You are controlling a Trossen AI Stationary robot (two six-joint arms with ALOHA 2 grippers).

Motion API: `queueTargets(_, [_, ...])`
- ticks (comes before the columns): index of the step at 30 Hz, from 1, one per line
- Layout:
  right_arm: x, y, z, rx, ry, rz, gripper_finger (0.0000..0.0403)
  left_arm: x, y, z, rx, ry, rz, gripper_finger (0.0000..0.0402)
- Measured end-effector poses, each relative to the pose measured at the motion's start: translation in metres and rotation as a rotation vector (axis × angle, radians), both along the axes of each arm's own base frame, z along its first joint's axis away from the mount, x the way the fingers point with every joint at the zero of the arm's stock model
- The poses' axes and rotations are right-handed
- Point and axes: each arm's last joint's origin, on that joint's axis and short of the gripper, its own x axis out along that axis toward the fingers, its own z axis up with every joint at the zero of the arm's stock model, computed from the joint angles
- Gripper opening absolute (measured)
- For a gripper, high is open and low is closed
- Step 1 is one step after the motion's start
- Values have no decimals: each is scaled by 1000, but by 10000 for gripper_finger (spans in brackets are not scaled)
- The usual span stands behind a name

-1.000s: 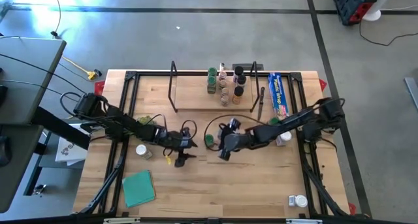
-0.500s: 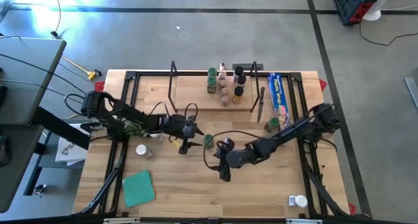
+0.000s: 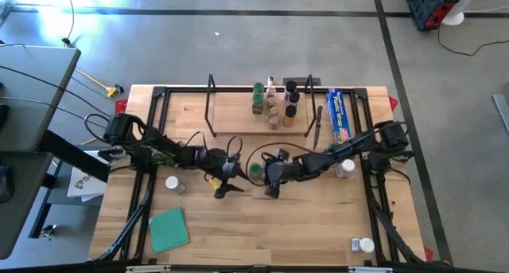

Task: Shelf spices
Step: Put the green seasoning bottle on the shelf align with the other green seasoning bottle

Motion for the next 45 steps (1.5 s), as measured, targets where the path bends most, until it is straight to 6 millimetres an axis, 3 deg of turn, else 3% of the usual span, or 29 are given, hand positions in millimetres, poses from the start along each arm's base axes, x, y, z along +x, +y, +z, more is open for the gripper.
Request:
queueTargets(4, [-6,2,23,3,25,20,239,-1,-6,-2,23,22,40,239])
queueTargets(8, [-10,9,42,-64,13,147,239,-3,-8,-3,42,44,86,239])
queueTargets(15, [-2,3,28,39,22,108,239,1,-2,2,32,-16,138,239])
queueTargets(22, [15,22,21,93,-149,164,239,4,12,6,70,-68,165,239])
queueTargets(32, [1,35,51,105,-186,191,239,-2,15,20,68,-45,158,239])
queueTargets(35, [-5,35,61,19,-205,162,239,-7,11,25,74,-24,148,239])
queueTargets(40, [-9,25,45,-95,-131,74,239,-14,5,30,86,22,147,239])
queueTargets(45, [-7,1,21,-103,-149,130,241,-14,2,31,97,21,167,239])
